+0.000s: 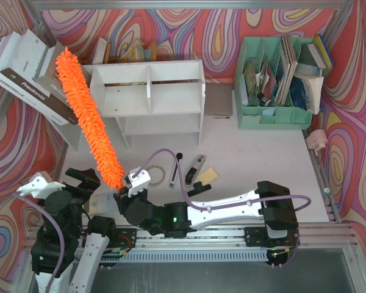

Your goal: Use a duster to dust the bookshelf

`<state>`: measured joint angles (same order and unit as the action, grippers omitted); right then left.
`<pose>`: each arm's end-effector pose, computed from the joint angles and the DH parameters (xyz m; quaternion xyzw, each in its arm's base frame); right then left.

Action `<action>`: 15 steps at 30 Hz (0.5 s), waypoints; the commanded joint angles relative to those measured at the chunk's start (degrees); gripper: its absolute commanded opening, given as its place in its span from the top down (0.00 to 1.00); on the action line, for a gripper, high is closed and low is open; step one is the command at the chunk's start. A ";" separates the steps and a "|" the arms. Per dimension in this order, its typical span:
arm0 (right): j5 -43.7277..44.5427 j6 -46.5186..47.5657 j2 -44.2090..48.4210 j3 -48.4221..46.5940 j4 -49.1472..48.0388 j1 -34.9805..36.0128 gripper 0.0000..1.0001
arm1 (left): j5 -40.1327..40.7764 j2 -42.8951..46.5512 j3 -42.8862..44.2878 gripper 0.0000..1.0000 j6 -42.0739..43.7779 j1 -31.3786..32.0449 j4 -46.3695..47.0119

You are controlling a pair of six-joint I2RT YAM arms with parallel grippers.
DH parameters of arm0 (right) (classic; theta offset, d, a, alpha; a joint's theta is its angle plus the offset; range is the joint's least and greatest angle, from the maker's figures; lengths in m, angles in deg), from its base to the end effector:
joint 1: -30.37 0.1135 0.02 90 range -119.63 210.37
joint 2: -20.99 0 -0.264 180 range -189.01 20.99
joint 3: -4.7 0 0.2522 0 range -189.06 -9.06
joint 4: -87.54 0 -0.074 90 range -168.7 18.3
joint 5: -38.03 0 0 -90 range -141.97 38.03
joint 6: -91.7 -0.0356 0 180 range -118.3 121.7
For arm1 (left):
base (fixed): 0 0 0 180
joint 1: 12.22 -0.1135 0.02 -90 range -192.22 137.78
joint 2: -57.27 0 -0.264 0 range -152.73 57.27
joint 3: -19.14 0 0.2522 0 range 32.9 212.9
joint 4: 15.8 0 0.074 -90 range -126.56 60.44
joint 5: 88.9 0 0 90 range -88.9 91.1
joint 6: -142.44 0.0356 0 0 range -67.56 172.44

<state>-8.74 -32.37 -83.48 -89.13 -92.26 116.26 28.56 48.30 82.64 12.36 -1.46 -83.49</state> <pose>0.0553 0.4291 0.3038 -0.1020 0.7471 0.3708 0.5422 0.0113 0.0146 0.3360 -0.3353 0.6990 -0.0912 0.6250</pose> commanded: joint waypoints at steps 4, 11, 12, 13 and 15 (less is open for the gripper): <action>0.04 -3.87 -0.16 -0.57 2.03 -1.38 1.00 | 0.05 -0.43 -0.27 0.02 0.09 -0.39 -0.20; -0.34 5.37 1.70 0.38 -6.79 0.31 1.00 | -0.07 -0.52 -0.25 0.02 0.13 -0.39 -0.17; -0.08 6.49 2.06 0.85 -8.59 0.64 1.00 | -0.04 -0.52 -0.25 0.02 0.13 -0.39 -0.19; -0.20 6.63 2.26 1.10 -9.25 0.68 1.00 | -0.04 -0.52 -0.25 0.02 0.09 -0.39 -0.18; -0.44 6.99 2.23 1.36 -9.67 0.69 1.00 | -0.05 -0.52 -0.25 0.02 0.08 -0.39 -0.21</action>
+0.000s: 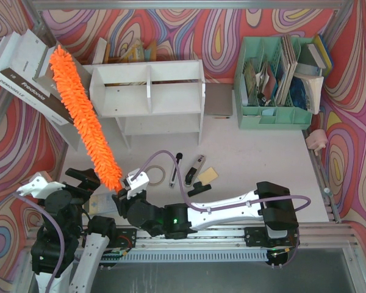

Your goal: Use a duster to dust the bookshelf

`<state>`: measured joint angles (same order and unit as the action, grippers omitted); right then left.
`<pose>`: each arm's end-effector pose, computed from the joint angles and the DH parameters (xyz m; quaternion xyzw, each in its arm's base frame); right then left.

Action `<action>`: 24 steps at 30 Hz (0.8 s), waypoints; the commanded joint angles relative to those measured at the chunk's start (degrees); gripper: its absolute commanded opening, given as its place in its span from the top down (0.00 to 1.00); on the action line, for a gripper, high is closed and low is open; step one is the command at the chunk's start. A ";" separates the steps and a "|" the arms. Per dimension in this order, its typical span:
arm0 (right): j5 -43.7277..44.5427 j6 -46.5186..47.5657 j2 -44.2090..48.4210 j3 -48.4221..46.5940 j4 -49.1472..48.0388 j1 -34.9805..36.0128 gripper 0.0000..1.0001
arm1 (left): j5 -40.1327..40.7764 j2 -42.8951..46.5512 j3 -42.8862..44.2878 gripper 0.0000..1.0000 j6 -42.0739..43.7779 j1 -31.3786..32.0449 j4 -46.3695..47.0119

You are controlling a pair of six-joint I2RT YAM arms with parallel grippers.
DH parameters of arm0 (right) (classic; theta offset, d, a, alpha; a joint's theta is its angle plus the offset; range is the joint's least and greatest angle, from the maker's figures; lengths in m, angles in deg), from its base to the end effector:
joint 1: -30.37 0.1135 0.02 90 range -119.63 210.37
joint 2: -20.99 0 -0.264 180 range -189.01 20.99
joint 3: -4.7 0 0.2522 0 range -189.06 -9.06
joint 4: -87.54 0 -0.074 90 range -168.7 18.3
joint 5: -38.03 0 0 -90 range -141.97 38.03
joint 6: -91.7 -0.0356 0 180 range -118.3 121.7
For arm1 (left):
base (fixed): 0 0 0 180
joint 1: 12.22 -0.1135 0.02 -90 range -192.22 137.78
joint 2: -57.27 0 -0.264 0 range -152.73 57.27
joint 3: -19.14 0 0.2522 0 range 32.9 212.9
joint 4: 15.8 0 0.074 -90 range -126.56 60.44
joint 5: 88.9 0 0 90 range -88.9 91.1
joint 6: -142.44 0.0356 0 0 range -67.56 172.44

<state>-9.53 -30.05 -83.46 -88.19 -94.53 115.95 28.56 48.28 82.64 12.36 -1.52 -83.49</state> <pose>0.0572 0.4287 0.3021 -0.1135 0.7402 0.3709 0.5492 0.0114 0.0146 0.3360 -0.3357 0.6989 -0.0908 0.6250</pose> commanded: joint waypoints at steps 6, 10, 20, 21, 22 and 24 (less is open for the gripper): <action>1.56 -2.54 0.55 -0.57 0.04 0.22 1.00 | -0.11 -0.67 -0.25 0.02 0.10 -0.33 -0.20; 0.14 -9.51 0.42 -0.82 6.19 -1.86 1.00 | -0.05 -0.59 -0.25 0.02 0.10 -0.33 -0.14; -0.10 -1.29 1.30 -1.48 0.25 -0.53 1.00 | -0.22 -0.57 -0.26 0.02 0.17 -0.33 -0.12; 0.27 0.83 1.52 -1.23 -1.72 0.09 1.00 | -0.22 -0.54 -0.25 0.02 0.21 -0.33 -0.12; 0.43 2.33 1.79 -0.90 -3.39 0.50 1.00 | -0.25 -0.50 -0.28 0.02 0.18 -0.33 -0.11; 0.22 3.12 2.16 -0.24 -5.22 0.97 1.00 | -0.22 -0.54 -0.30 0.02 0.18 -0.33 -0.11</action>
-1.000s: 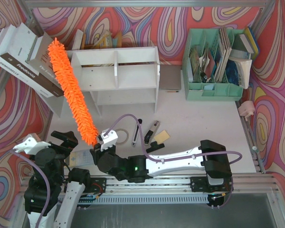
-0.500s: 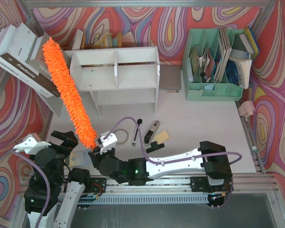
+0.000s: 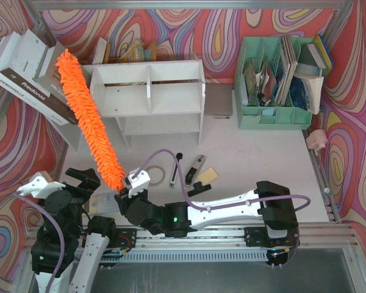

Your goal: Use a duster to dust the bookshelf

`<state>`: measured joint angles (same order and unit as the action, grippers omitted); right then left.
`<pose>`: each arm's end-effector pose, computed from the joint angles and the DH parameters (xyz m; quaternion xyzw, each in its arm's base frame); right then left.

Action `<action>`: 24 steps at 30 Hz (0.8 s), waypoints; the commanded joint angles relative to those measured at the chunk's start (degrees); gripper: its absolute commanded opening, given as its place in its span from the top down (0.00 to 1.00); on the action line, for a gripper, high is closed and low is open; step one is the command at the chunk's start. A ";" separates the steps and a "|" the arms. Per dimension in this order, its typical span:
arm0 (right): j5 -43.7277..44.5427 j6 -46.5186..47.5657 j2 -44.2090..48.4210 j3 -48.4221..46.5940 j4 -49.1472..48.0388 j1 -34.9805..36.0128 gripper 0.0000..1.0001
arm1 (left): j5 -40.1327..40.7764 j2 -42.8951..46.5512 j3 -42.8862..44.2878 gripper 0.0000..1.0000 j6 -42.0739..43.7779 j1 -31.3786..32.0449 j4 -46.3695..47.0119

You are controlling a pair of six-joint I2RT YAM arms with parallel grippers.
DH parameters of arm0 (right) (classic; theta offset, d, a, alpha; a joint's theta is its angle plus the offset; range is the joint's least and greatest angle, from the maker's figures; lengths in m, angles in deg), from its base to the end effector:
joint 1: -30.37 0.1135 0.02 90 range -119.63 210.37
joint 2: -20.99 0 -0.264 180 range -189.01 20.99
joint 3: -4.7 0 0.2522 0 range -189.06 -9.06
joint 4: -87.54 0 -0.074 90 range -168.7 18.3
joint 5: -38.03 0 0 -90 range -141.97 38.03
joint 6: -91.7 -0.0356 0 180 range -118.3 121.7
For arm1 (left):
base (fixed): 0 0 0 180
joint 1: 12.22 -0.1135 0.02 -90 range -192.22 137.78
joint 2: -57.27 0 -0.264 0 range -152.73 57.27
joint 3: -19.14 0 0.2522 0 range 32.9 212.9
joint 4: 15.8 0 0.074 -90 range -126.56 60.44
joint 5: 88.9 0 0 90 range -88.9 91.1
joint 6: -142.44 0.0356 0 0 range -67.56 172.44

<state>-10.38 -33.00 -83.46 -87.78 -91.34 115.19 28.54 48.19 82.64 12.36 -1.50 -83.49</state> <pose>0.0624 0.4267 0.2941 -0.1101 0.7567 0.3623 0.5330 0.0117 0.0145 0.3360 -0.3354 0.6995 -0.0906 0.6244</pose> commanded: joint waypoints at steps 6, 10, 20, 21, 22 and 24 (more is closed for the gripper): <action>1.48 2.49 1.34 0.00 -5.37 1.28 1.00 | -0.24 -0.43 -0.29 0.02 0.17 -0.35 -0.04; 0.31 -2.58 0.86 -0.59 -0.71 -0.18 1.00 | -0.28 -0.48 -0.34 0.02 0.18 -0.35 -0.04; -0.64 3.18 1.08 -3.56 -2.18 0.32 1.00 | -0.57 -0.69 -0.36 0.02 0.32 -0.35 0.05; -0.20 4.83 1.27 -3.57 -3.41 0.79 1.00 | -0.55 -0.68 -0.34 0.02 0.29 -0.35 0.05; 0.20 6.46 1.34 -3.55 -4.51 1.31 1.00 | -0.48 -0.70 -0.34 0.02 0.40 -0.35 0.05; 0.53 8.61 1.52 -3.37 -5.93 1.99 1.00 | -0.46 -0.68 -0.34 0.02 0.40 -0.35 0.06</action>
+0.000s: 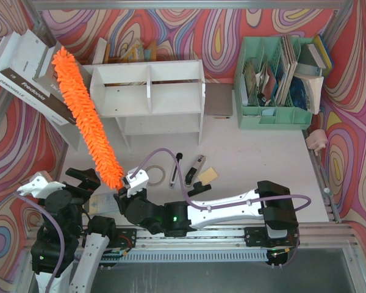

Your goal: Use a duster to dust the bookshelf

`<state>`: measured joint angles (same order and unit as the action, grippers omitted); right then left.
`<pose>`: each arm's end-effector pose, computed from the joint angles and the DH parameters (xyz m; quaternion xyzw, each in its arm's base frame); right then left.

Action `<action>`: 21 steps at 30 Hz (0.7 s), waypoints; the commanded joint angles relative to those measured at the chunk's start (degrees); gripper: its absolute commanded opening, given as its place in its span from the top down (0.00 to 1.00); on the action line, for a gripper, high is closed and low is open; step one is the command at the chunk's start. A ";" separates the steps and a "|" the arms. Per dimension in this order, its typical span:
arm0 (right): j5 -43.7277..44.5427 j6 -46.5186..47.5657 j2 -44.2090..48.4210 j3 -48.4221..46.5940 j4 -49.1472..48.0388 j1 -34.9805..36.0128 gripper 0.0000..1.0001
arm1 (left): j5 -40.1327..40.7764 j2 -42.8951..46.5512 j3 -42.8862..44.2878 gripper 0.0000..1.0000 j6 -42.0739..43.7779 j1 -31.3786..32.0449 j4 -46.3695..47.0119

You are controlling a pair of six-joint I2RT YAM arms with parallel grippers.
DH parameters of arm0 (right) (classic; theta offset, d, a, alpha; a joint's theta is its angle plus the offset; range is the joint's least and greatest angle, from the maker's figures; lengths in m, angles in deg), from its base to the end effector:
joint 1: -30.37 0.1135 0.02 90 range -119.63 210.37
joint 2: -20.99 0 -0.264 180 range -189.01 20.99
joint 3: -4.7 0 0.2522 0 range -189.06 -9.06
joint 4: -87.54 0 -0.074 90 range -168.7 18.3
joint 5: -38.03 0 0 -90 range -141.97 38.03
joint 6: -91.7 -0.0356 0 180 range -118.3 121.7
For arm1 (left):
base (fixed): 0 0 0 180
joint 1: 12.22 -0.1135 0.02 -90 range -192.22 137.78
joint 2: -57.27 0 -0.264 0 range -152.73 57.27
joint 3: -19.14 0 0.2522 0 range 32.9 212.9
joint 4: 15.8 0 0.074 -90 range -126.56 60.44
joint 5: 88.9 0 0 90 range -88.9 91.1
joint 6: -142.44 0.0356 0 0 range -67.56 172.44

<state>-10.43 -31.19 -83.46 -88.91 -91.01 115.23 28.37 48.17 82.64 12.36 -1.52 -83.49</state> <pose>0.0622 0.4281 0.3003 -0.1190 0.7520 0.3594 0.5396 0.0118 0.0144 0.3360 -0.3348 0.7001 -0.0916 0.6241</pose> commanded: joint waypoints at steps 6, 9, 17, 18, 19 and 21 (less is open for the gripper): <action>2.58 5.63 0.21 -2.21 -4.79 1.93 1.00 | -0.40 -0.84 -0.34 0.02 0.35 -0.42 0.06; 2.37 0.71 -0.52 -2.81 0.09 0.76 1.00 | -0.45 -0.76 -0.35 0.02 0.35 -0.42 0.15; -0.01 -5.25 -1.96 -5.55 7.45 -1.54 1.00 | -0.59 -0.67 -0.39 0.02 0.44 -0.42 0.14; -0.07 -5.26 -2.02 -5.96 7.82 -1.54 1.00 | -0.52 -0.65 -0.36 0.02 0.48 -0.42 0.14; -0.39 -4.85 -2.07 -6.27 7.67 -1.54 1.00 | -0.47 -0.62 -0.34 0.02 0.49 -0.42 0.14; -1.06 -3.31 -1.81 -6.90 6.94 -1.49 1.00 | -0.52 -0.65 -0.35 0.02 0.50 -0.42 0.18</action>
<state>-10.49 -34.82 -85.27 -92.67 -83.95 113.26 28.13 47.93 82.64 12.39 -1.67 -83.47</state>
